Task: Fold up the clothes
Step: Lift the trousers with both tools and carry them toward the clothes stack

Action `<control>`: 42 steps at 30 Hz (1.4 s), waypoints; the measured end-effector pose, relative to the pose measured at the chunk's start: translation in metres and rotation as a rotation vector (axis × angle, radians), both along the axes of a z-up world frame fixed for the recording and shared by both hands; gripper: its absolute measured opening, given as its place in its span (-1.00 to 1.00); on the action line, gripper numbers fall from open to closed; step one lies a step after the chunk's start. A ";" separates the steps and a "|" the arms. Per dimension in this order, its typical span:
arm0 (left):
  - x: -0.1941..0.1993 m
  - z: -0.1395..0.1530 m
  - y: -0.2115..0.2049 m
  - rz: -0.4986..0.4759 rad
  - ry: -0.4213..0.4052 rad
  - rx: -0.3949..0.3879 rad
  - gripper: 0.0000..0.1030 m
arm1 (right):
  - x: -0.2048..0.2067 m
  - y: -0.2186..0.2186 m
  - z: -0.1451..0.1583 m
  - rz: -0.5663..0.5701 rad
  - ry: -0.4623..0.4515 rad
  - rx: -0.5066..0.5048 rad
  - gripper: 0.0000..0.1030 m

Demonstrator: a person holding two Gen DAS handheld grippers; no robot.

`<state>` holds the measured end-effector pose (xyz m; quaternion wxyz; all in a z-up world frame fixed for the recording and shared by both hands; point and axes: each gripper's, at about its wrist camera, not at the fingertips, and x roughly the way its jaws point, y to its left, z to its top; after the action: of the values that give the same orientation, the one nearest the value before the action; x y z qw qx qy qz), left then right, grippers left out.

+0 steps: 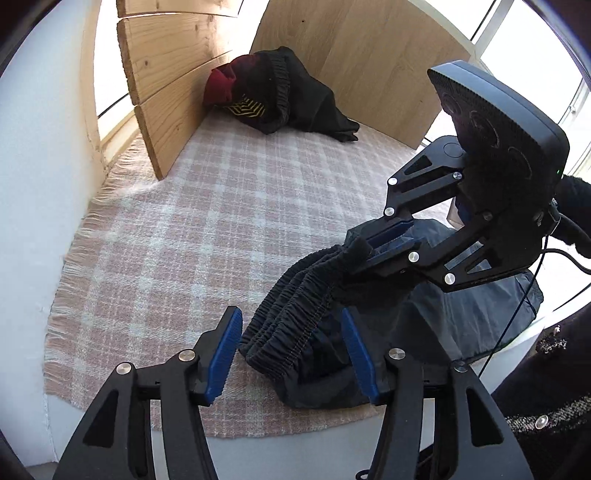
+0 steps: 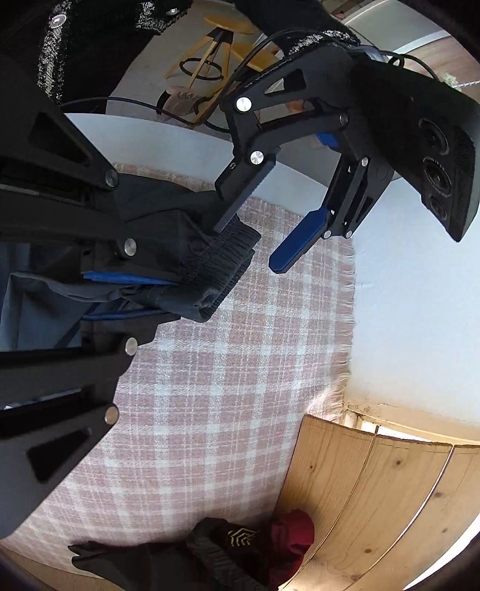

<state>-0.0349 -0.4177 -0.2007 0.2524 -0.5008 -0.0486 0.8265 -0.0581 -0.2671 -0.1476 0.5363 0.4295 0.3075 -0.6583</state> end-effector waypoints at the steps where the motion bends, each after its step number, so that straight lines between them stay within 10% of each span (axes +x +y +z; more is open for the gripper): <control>1: -0.003 0.000 0.004 -0.040 -0.014 0.010 0.14 | 0.001 0.003 0.003 0.007 0.001 -0.003 -0.78; 19: -0.036 -0.016 0.082 -0.508 -0.083 -0.076 0.45 | 0.036 0.012 0.034 0.174 0.008 -0.022 -0.78; 22: -0.046 -0.022 0.080 -0.481 -0.136 -0.067 0.32 | 0.026 0.011 0.030 0.120 0.062 -0.004 -0.78; 24: -0.052 -0.026 0.079 -0.461 -0.171 -0.061 -0.31 | 0.017 0.011 0.028 0.075 0.082 -0.004 -0.78; 26: -0.053 -0.023 0.071 -0.411 -0.167 -0.034 -0.46 | 0.011 0.009 0.028 0.046 0.091 -0.028 -0.78; 33: -0.049 -0.002 0.049 -0.273 -0.115 -0.050 -0.58 | -0.025 0.017 0.038 -0.144 0.003 -0.083 -0.58; 38: -0.052 0.013 0.018 -0.134 -0.111 -0.012 -0.68 | -0.054 0.124 0.083 -0.548 -0.068 -0.270 -0.36; 42: -0.052 0.029 -0.003 -0.054 -0.090 -0.025 -0.74 | -0.012 0.195 0.070 -0.751 -0.015 -0.232 -0.36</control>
<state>-0.0871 -0.4207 -0.1713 0.2659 -0.5418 -0.0361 0.7965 -0.0702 -0.0718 -0.0775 0.3053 0.4534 0.0487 -0.8360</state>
